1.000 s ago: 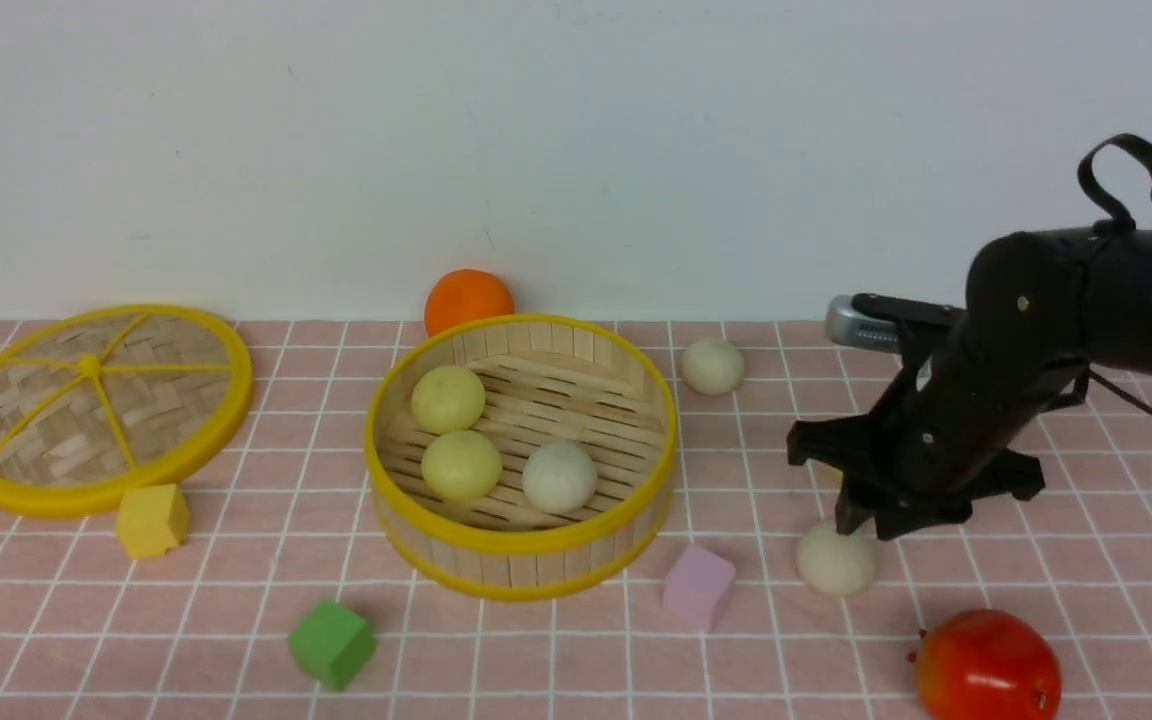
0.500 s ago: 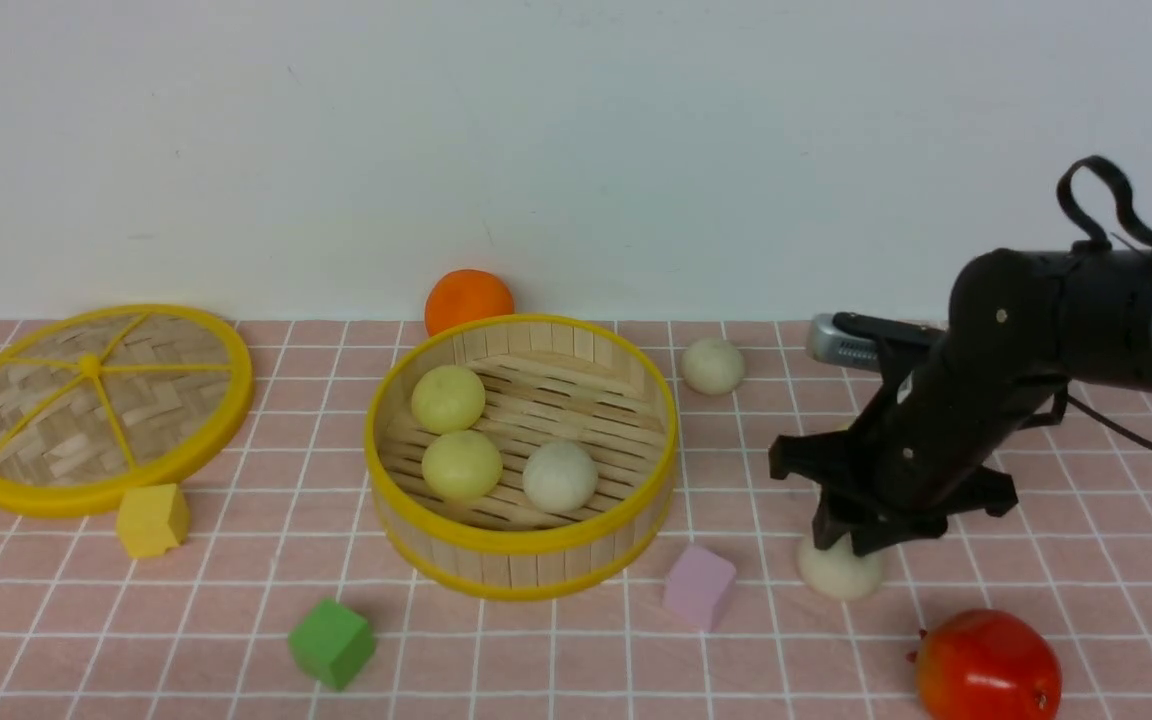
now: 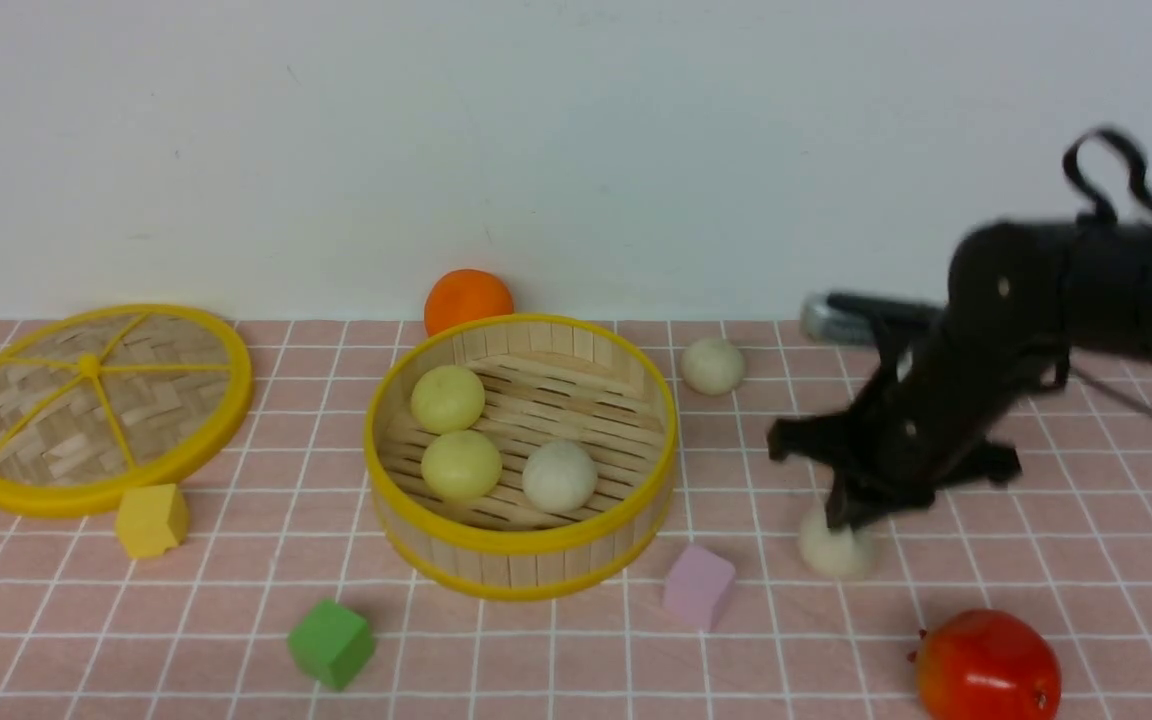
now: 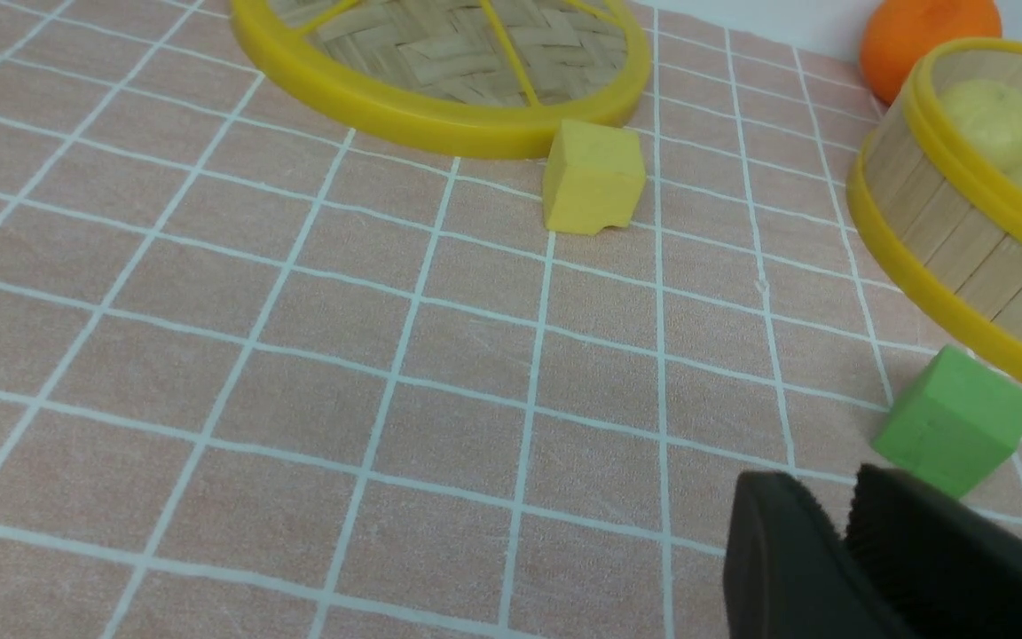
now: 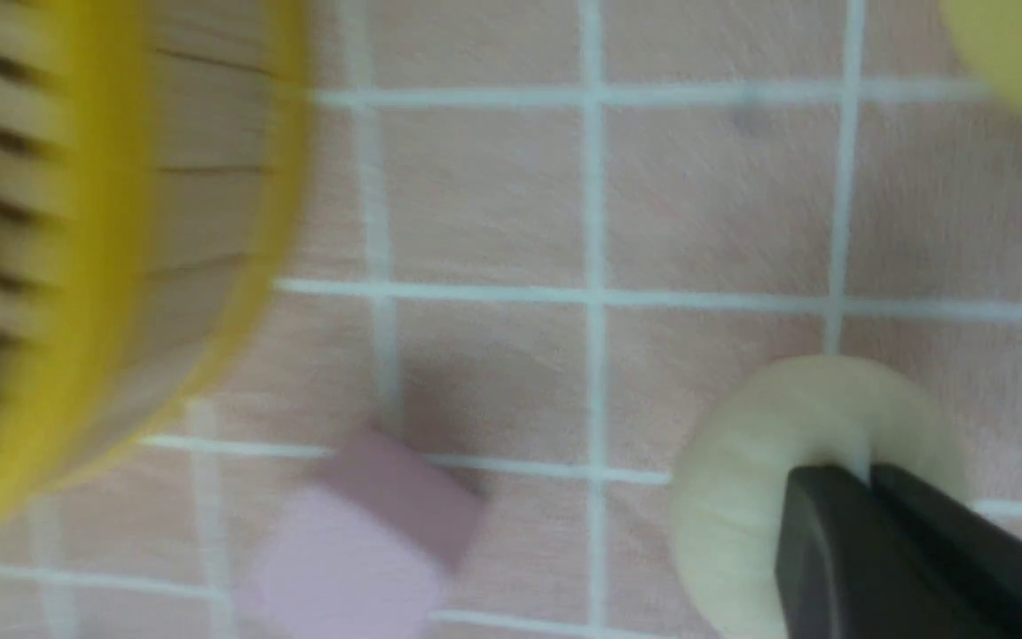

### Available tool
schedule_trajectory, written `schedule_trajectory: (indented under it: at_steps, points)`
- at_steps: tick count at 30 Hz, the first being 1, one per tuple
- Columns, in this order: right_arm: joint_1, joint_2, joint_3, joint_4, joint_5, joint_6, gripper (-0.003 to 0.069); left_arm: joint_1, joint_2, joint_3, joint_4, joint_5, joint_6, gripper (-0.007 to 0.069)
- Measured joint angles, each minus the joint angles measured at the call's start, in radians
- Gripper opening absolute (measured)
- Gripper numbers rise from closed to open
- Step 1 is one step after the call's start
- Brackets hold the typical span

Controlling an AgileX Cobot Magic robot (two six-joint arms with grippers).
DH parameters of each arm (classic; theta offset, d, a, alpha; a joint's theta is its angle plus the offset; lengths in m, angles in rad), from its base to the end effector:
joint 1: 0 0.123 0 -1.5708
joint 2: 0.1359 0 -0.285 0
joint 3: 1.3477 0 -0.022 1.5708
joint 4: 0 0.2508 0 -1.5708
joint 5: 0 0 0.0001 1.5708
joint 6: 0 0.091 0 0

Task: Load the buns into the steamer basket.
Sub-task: Use the right arm to put the steamed stuffed bun into the steamer

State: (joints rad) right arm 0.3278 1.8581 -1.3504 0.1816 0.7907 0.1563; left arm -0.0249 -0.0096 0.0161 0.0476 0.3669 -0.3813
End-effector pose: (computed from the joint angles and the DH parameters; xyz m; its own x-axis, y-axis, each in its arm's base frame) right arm 0.3630 0.1358 0.2163 -0.9498 -0.0287 -0.3115 -0.1002 0.9712 0.2160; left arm 0.0528 0.0002 0.1753 -0.2688 -0.3239 -0.9071 -0.0851 0.9461 -0.3126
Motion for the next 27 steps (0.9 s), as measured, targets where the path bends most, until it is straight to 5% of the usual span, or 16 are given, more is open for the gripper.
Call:
schedule_trajectory:
  at_steps: [10, 27]
  points:
    - [0.16, 0.084, -0.368, 0.009, -0.002, -0.097, 0.0018, 0.0, 0.0, 0.0, 0.0, 0.0, 0.0, 0.0174]
    - [0.167, 0.301, -0.399, 0.025, -0.061, -0.106, 0.0018, 0.0, 0.0, 0.0, 0.0, 0.0, 0.0, 0.0192]
